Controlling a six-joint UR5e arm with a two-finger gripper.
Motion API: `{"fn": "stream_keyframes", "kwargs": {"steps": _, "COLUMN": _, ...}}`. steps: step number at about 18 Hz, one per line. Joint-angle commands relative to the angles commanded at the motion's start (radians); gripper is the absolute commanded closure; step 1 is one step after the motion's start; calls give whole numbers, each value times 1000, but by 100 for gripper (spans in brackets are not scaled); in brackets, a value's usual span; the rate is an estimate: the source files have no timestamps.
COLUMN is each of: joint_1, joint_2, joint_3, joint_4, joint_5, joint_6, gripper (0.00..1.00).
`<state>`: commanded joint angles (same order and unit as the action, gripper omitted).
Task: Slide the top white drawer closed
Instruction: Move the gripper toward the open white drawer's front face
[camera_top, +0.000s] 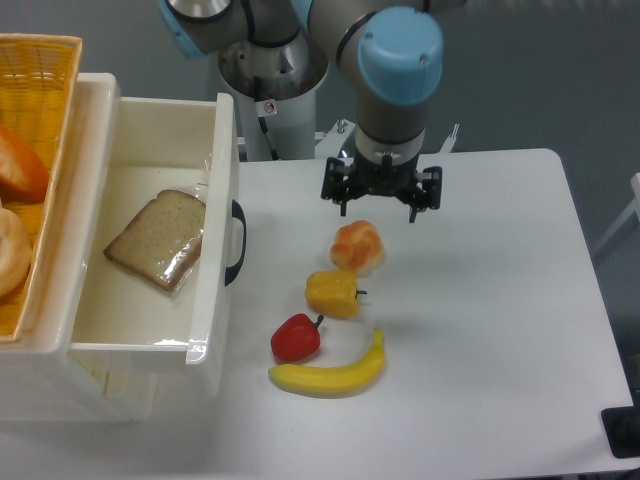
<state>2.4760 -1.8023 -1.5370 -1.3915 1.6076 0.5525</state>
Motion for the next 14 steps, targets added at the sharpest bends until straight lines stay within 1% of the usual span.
{"fn": "stream_keyframes", "kwargs": {"steps": 2, "joint_1": -28, "joint_2": -25, "joint_3": 2, "joint_4": 11, "joint_5": -2, "joint_6": -63, "gripper": 0}}
{"fn": "stream_keyframes", "kwargs": {"steps": 5, "joint_1": -34, "joint_2": -41, "joint_3": 3, "joint_4": 20, "joint_5": -6, "joint_6": -63, "gripper": 0}}
{"fn": "stream_keyframes", "kwargs": {"steps": 11, "joint_1": -34, "joint_2": -94, "joint_3": 5, "joint_4": 20, "joint_5": -86, "joint_6": -68, "gripper": 0}}
{"fn": "stream_keyframes", "kwargs": {"steps": 14, "joint_1": -28, "joint_2": -108, "joint_3": 5, "joint_4": 20, "joint_5": -161, "joint_6": -65, "gripper": 0}}
